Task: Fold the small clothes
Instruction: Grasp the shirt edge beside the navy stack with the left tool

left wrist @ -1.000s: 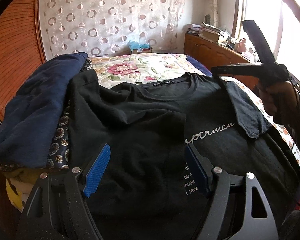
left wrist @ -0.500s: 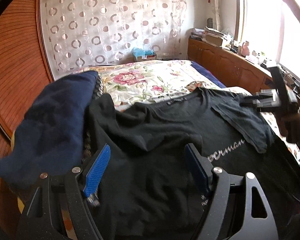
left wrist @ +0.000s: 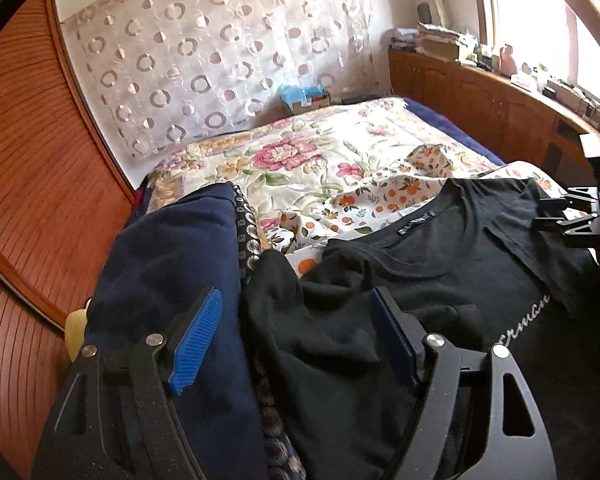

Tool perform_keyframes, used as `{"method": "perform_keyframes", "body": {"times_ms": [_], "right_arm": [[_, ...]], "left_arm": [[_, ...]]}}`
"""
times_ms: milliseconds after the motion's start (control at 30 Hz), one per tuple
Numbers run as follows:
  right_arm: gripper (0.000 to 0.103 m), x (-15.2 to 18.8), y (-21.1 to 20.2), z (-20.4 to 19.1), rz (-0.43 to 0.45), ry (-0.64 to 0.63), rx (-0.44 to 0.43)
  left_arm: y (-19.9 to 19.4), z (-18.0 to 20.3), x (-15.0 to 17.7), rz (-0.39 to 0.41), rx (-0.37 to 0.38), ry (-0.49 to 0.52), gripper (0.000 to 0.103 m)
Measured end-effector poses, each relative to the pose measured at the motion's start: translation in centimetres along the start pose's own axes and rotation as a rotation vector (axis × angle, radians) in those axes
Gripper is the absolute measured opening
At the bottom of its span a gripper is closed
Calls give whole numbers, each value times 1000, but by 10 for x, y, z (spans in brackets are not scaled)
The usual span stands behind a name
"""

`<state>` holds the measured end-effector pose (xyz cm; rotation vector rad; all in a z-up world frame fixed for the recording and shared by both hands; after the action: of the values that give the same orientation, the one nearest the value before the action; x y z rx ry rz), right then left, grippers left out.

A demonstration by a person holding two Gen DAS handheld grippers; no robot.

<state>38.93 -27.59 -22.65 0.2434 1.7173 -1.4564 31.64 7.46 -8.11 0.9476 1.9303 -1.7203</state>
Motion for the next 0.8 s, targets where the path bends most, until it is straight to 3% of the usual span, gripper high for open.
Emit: {"method": "perform_keyframes", "body": {"times_ms": [300, 567, 667, 700, 800], "right_arm": [[52, 9, -10, 3, 3, -5, 6], [53, 9, -10, 4, 3, -6, 7], [53, 9, -10, 4, 3, -6, 6], [53, 9, -10, 4, 3, -6, 6], [53, 9, -10, 4, 3, -6, 6]], "left_arm": [[30, -6, -11, -107, 18, 49, 48], [46, -2, -9, -163, -3, 107, 47], [48, 1, -7, -174, 0, 126, 23], [45, 3, -8, -157, 5, 137, 5], [27, 0, -17, -80, 10, 108, 4]]}}
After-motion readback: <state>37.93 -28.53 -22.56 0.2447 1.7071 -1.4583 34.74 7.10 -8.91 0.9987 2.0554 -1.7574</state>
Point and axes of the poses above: each gripper's, at about its wrist camera, not at the fingertips, and y roughly the way its jaws point, z to its right, x to its underside, the point moved 8 cm from there along y, roughly the way its jaws point, and after that the axes turned 1 degree about -z, right-handed, at the moved point
